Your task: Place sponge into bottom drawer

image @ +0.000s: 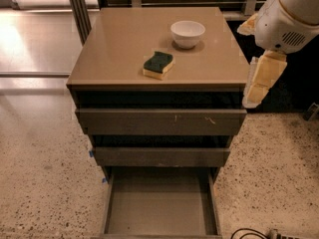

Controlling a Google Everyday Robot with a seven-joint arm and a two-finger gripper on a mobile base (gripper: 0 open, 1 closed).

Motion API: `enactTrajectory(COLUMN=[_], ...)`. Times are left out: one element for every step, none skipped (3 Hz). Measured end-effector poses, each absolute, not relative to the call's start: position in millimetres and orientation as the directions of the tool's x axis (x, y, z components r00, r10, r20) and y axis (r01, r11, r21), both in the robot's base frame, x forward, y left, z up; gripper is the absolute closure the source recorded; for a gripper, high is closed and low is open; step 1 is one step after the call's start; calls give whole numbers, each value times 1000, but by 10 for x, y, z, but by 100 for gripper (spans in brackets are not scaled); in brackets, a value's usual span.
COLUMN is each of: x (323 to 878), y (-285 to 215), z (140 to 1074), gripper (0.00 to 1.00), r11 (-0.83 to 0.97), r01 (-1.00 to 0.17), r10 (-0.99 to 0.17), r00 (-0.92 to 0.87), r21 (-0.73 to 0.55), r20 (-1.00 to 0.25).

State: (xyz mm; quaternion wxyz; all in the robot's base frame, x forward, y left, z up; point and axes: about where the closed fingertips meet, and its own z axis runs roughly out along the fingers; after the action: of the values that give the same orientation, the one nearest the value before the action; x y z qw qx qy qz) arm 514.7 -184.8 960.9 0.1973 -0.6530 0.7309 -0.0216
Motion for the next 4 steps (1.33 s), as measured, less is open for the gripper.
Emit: enactTrajectory(x=[5447, 5928, 6369, 6493], y=[-1756, -1538, -1216, -1176], z=[9600, 9568, 9534, 9620], gripper=[0, 0, 0, 0], r11=[72, -55, -186, -196], r01=[-945, -938, -914, -898], r10=[-968, -957, -919, -910], r00=[11, 147, 292, 317], r21=[-320, -343, -361, -394], r20=[-250, -249, -265, -268])
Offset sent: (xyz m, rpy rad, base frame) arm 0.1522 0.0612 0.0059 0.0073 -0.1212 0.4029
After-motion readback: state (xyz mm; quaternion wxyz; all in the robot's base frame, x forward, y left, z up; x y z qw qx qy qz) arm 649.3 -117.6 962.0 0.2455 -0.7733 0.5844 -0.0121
